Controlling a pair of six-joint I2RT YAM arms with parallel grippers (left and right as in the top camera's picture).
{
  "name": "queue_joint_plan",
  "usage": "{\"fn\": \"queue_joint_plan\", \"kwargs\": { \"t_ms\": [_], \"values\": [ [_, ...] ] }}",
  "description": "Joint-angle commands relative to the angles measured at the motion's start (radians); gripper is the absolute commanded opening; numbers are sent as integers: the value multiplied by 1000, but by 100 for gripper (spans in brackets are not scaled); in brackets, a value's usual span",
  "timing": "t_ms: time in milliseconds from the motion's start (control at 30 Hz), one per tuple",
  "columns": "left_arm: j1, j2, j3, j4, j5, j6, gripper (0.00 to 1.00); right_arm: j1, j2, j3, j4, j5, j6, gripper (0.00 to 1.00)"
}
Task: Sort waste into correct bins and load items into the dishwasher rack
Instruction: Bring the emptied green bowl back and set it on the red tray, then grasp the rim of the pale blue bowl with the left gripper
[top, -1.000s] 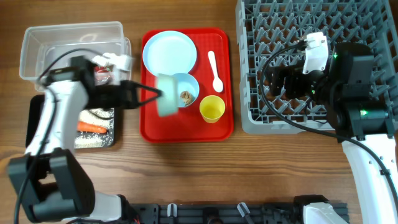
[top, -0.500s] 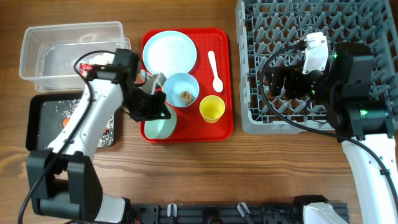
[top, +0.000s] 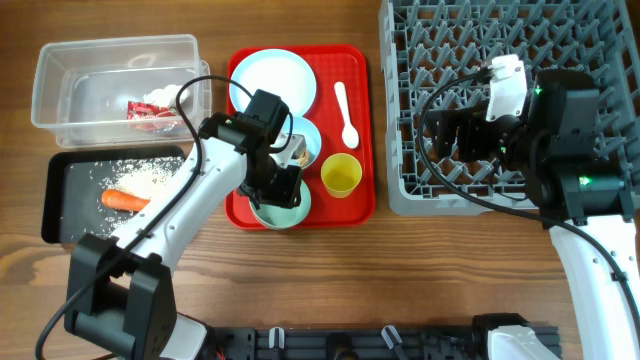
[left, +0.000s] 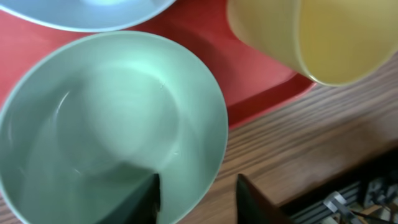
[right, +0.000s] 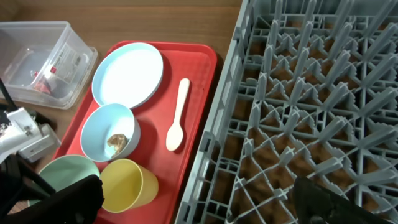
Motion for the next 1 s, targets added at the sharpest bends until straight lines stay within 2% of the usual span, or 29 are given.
{"fn": "queue_joint_plan", "kwargs": {
  "t_ms": [0,133,267,367,467,633,700,967],
  "values": [
    [5,11,-3,8,-43,0,47,-3,6,10,-6,-8,4,100],
    [10,10,18,10,-42,-2,47,-3,6,10,-8,-8,4,100],
    [10,10,125,-21,-43,0,50,-3,6,10,-8,-8,4,100],
    [10,10,200,19,-57,18,61,-3,6,10,-8,-8,5,100],
    [8,14,208,140,-117,64,68,-3,6,10,-8,-8,5,100],
    [9,76,208,266,-136,94,66,-3,6,10,-9,-8,5,100],
    [7,118,208,300,-133,83,61,-3,6,10,-9,-8,5,100],
    [-51,227,208,338,-119,76,55,-3,8,10,-10,-9,5,100]
  ]
}}
